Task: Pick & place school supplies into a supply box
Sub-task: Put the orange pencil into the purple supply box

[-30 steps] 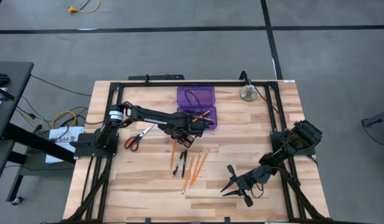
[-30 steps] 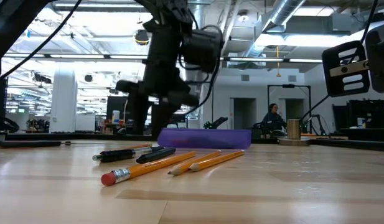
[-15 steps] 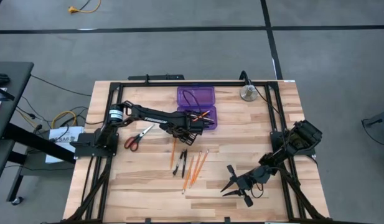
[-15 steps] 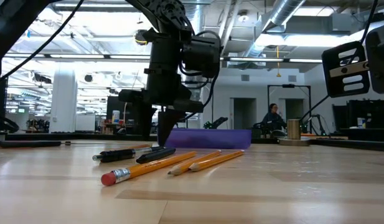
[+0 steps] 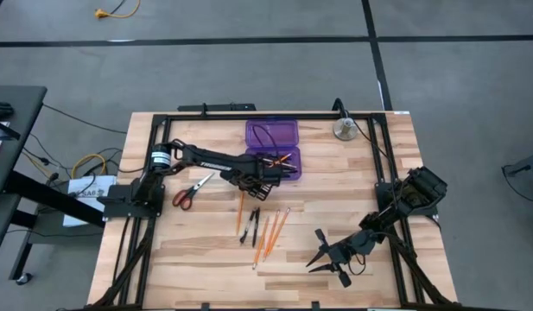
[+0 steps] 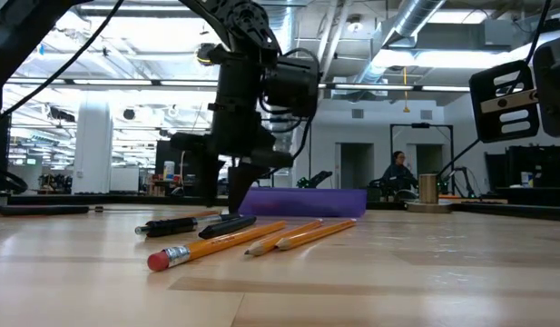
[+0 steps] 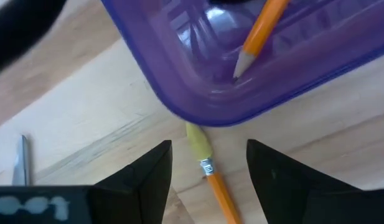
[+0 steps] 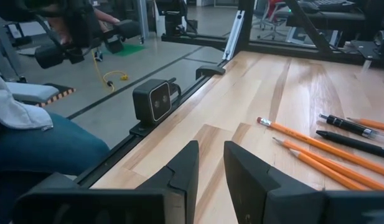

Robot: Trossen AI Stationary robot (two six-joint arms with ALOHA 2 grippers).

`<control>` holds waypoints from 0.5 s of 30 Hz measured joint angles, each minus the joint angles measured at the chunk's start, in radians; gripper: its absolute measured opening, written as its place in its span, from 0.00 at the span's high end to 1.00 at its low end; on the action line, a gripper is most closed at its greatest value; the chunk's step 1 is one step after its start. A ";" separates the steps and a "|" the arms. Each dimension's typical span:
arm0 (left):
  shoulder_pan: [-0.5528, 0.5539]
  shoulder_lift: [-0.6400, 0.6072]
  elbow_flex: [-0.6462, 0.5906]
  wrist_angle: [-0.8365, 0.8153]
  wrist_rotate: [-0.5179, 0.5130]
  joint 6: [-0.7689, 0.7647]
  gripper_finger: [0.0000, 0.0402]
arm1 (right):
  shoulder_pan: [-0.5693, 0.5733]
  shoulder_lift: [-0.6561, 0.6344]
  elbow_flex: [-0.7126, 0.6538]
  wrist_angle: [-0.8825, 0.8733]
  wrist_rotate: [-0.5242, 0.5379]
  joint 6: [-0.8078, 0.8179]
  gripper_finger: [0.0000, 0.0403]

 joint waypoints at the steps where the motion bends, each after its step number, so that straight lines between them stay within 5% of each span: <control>1: 0.001 0.000 -0.014 0.006 0.005 -0.004 0.51 | 0.000 0.000 0.000 0.000 0.000 0.000 0.82; 15: 0.011 -0.014 -0.114 0.131 0.021 -0.018 0.58 | 0.000 0.000 0.000 -0.006 0.000 0.007 0.82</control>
